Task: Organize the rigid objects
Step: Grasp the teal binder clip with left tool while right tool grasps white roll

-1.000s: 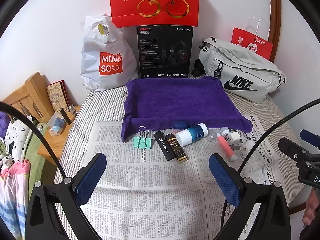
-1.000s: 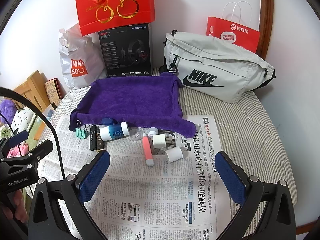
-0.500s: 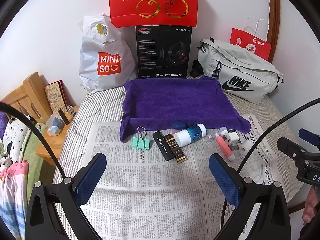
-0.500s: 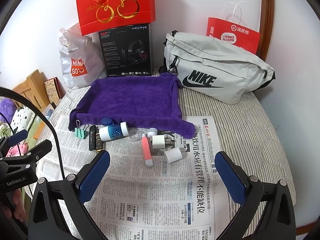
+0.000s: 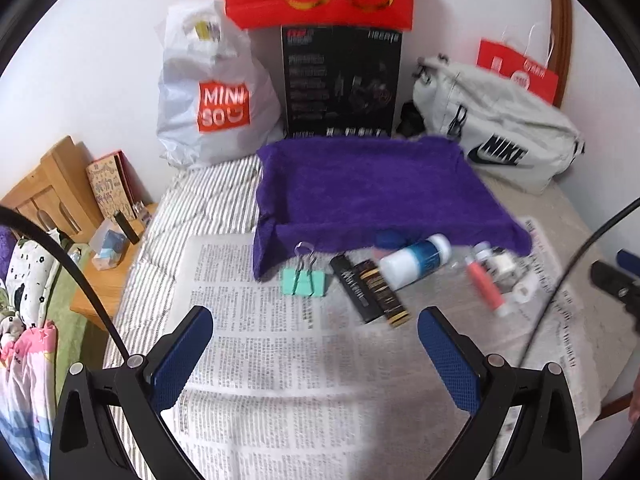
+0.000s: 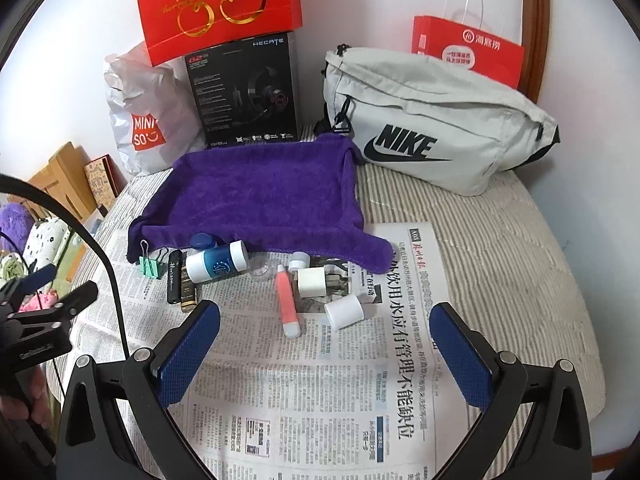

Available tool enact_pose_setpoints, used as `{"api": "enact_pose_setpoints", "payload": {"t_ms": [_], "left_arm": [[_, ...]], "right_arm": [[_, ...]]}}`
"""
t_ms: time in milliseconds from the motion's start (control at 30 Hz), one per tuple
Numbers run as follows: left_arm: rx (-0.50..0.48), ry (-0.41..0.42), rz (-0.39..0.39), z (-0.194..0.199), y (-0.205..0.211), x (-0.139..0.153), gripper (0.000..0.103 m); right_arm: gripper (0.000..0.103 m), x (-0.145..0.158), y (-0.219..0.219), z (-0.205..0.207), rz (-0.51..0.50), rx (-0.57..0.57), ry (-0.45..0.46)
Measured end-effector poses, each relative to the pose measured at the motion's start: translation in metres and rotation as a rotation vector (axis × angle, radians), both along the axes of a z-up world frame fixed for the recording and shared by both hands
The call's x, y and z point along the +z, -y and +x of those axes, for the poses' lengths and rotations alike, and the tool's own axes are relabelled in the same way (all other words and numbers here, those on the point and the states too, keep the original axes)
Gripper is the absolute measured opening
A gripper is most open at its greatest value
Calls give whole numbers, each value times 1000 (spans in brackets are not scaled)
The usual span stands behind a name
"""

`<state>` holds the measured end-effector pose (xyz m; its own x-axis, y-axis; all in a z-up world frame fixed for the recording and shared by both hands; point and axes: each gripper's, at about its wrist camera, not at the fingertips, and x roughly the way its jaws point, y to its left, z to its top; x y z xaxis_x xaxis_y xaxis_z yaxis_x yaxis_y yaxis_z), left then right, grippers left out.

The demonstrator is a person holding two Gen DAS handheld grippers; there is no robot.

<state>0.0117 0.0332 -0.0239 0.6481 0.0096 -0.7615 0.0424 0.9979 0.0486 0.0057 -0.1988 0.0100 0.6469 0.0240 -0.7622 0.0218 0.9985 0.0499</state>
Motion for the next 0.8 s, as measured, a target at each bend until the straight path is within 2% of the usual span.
{"api": "enact_pose_setpoints", "payload": {"t_ms": [233,333,400,433,533,600,800], "left_arm": [[-6,-73,-23,38,-19,-48,102],[-21,-70,-26,53,-23,-63,99],[-23,-92,-29,63,-26,-73,85],[-29,-97,-38,67,-27,-76,83],[-33,-118,-38,79,-27,-87,82],[-41,-118,-31,83,-27,-91,74],[-80,-110,-7,92,-17,-95,71]], "right_arm": [[103,-23,10,14,6,2,-24],[103,-30,14,19,9,-2,-43],[103,-33,15,22,-1,-3,-53],[103,-35,16,23,-7,-4,-55],[103,-41,19,27,-16,-9,-64],[103,-45,22,30,-7,-15,-70],[103,-60,31,41,30,-23,-100]]}}
